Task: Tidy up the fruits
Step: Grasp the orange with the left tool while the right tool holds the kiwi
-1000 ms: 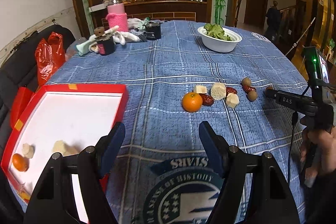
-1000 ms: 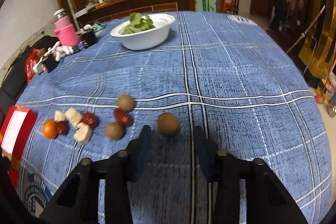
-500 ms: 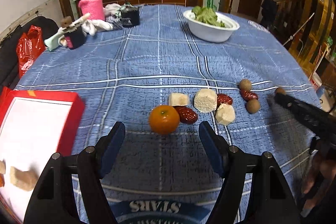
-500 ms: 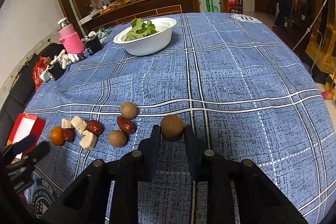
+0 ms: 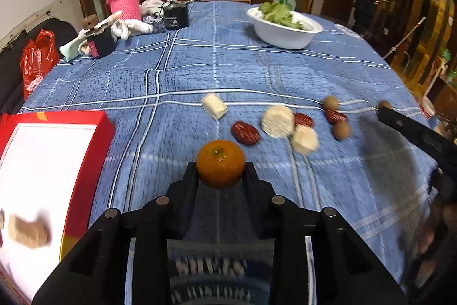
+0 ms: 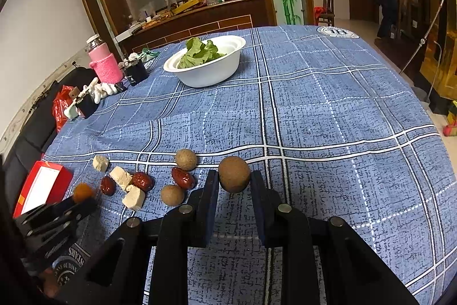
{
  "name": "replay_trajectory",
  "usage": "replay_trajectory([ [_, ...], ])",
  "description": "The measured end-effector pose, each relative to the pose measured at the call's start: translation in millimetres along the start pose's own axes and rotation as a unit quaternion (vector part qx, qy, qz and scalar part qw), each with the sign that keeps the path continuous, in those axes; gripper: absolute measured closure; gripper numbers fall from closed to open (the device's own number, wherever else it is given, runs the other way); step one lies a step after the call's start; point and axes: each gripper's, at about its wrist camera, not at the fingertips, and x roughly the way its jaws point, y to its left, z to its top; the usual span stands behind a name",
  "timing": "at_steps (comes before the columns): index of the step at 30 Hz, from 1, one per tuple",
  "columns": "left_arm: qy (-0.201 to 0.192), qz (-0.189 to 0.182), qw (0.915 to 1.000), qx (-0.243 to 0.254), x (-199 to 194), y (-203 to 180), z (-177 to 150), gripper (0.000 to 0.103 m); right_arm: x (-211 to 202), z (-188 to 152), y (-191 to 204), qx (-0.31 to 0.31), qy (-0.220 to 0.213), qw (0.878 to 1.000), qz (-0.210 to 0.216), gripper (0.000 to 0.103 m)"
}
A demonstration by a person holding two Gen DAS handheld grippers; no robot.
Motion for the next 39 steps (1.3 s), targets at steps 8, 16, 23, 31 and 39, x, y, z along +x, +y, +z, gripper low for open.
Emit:
replay_trajectory([
  [8,-0.021,-0.024,0.9994,0.01,-27,-7,-20,0.074,-34,-27,30,-0.025,-0.008,1.0,-0.001,0.079],
  [16,-0.037,-0.043,0.9984,-0.001,-33,-4,-24,0.074,-78,-68,58,-0.029,-0.046,0.998,-0.008,0.079],
  [23,-0.044,-0.055,0.9973,-0.023,-35,5,-25,0.074,-94,-84,63,-0.007,-0.077,0.997,-0.026,0.079],
  [31,-0.061,-0.054,0.9964,-0.023,-41,5,-26,0.074,-97,-86,73,-0.02,-0.091,0.994,-0.051,0.079],
  [39,-0.061,-0.05,0.9965,-0.027,-41,7,-26,0.074,-97,-87,77,-0.033,-0.093,0.993,-0.058,0.079],
])
